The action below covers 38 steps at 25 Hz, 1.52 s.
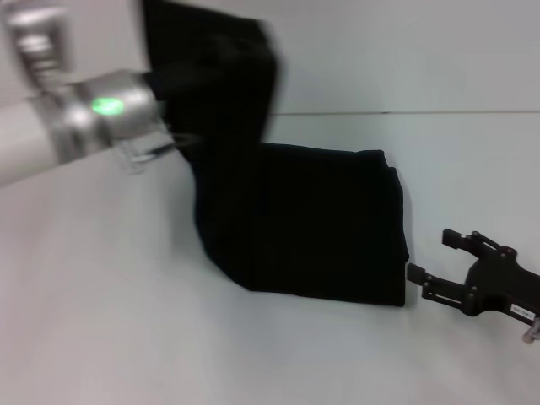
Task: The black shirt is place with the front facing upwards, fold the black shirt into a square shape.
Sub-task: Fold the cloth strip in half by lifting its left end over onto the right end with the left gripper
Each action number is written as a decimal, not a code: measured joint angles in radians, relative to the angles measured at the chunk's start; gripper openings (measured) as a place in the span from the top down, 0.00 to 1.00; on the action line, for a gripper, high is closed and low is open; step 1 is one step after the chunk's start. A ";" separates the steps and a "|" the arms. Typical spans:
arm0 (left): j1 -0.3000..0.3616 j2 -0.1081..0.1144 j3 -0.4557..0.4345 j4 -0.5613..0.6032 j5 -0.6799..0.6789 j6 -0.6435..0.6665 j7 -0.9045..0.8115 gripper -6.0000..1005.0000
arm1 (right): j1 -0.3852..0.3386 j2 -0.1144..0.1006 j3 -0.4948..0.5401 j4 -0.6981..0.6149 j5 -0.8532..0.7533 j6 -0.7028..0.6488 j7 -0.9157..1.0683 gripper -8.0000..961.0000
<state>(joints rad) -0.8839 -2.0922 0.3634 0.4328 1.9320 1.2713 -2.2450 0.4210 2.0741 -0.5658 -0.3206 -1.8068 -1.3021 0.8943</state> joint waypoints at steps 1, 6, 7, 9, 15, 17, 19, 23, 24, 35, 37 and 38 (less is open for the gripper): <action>-0.025 -0.017 0.025 0.000 0.000 -0.003 0.004 0.95 | -0.008 -0.001 0.007 0.000 0.000 -0.006 0.000 0.02; -0.050 -0.075 0.179 -0.049 0.000 -0.032 0.017 0.95 | -0.023 -0.001 0.021 0.000 -0.003 -0.008 0.000 0.02; -0.047 -0.076 0.199 -0.081 0.000 -0.043 0.027 0.95 | -0.023 0.000 0.021 0.000 -0.005 -0.003 0.000 0.02; -0.039 -0.075 0.221 -0.174 -0.001 -0.067 0.070 0.95 | -0.017 0.004 0.021 0.002 -0.007 0.011 0.000 0.02; 0.006 -0.079 0.223 -0.281 -0.001 -0.075 0.147 0.95 | 0.024 0.018 0.024 0.030 0.003 0.107 0.000 0.02; 0.010 -0.079 0.220 -0.283 -0.001 -0.065 0.152 0.95 | 0.054 0.020 0.029 0.062 0.016 0.157 0.000 0.02; 0.011 -0.078 0.219 -0.281 -0.002 -0.054 0.153 0.95 | 0.090 0.021 0.033 0.094 0.039 0.201 0.000 0.02; 0.008 -0.077 0.218 -0.276 -0.006 -0.030 0.153 0.95 | 0.166 0.023 0.035 0.153 0.084 0.277 0.000 0.02; 0.007 -0.077 0.218 -0.272 -0.009 -0.020 0.155 0.95 | 0.186 0.023 0.035 0.164 0.087 0.304 0.000 0.02; 0.023 -0.074 0.234 -0.268 -0.008 0.026 0.172 0.94 | 0.324 0.026 0.036 0.197 0.226 0.453 -0.004 0.02; 0.027 -0.075 0.253 -0.270 -0.005 0.026 0.177 0.93 | 0.327 0.025 0.036 0.185 0.245 0.451 -0.004 0.02; 0.027 -0.076 0.262 -0.271 -0.004 0.025 0.178 0.93 | 0.328 0.024 0.036 0.177 0.253 0.451 -0.002 0.02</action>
<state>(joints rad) -0.8564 -2.1681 0.6255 0.1615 1.9276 1.2966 -2.0668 0.7485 2.0977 -0.5296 -0.1433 -1.5534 -0.8512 0.8923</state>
